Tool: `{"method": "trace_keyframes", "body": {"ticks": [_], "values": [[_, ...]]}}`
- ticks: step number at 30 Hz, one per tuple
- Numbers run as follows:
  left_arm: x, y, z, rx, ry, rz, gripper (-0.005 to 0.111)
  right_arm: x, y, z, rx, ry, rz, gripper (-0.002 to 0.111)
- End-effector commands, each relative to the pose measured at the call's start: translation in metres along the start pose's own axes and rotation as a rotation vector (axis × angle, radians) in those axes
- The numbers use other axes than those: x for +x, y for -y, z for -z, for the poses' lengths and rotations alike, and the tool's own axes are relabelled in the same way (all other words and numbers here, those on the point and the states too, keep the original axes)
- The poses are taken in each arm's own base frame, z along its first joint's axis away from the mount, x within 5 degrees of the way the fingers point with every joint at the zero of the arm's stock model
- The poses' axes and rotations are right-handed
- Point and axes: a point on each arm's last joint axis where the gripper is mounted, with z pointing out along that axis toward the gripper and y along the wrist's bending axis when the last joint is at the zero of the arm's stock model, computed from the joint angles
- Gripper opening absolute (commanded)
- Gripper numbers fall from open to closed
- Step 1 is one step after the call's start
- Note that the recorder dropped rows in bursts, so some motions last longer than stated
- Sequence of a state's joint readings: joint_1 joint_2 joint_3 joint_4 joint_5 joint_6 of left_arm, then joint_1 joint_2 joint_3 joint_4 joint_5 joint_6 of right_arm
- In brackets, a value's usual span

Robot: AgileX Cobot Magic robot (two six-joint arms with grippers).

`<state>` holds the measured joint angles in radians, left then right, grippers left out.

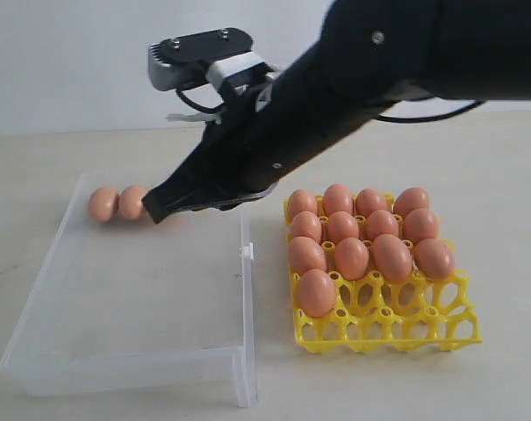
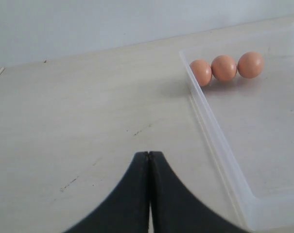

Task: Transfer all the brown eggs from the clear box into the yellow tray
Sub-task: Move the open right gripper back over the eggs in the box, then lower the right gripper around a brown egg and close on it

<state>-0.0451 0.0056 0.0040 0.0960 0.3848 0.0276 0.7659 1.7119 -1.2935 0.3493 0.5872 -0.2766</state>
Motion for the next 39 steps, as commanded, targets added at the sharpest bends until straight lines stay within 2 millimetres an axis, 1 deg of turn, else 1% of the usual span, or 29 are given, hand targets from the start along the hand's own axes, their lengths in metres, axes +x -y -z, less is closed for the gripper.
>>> {"method": "trace_keyframes", "body": {"ticks": [1,4,6,9,12,14,22,27,32,36,37,39], "values": [[-0.002,0.0,0.001,0.004,0.016,0.004,0.0,-0.022,-0.001,-0.02,-0.042,-0.114,0.012,0.002],[-0.002,0.0,0.001,0.004,0.016,0.004,0.0,-0.038,0.0,-0.036,-0.057,-0.141,-0.034,0.012],[-0.002,0.0,0.001,0.004,0.016,0.004,0.0,-0.048,0.002,-0.046,-0.058,-0.15,-0.052,0.021],[-0.002,0.0,0.001,0.004,0.016,0.004,0.0,-0.062,0.004,-0.055,-0.046,-0.11,-0.097,0.035],[-0.002,0.0,0.001,0.004,0.016,0.004,0.0,-0.069,0.009,-0.067,-0.013,-0.082,-0.131,0.047],[-0.002,0.0,0.001,0.004,0.016,0.004,0.0,-0.071,0.011,-0.074,-0.001,-0.079,-0.163,0.051],[-0.002,0.0,0.001,0.004,0.016,0.004,0.0,-0.077,0.02,-0.104,0.022,-0.08,-0.267,0.052],[-0.002,0.0,0.001,0.004,0.016,0.004,0.0,-0.084,0.032,-0.121,0.064,-0.052,-0.336,0.052],[-0.002,0.0,0.001,0.004,0.016,0.004,0.0,-0.09,0.042,-0.139,0.07,-0.025,-0.377,0.052],[-0.002,0.0,0.001,0.004,0.016,0.004,0.0,-0.087,0.054,-0.158,0.081,-0.023,-0.416,0.052],[-0.002,0.0,0.001,0.004,0.016,0.004,0.0,-0.084,0.06,-0.166,0.086,-0.029,-0.426,0.052],[-0.002,0.0,0.001,0.004,0.016,0.004,0.0,-0.081,0.066,-0.173,0.091,-0.034,-0.435,0.052]]}}
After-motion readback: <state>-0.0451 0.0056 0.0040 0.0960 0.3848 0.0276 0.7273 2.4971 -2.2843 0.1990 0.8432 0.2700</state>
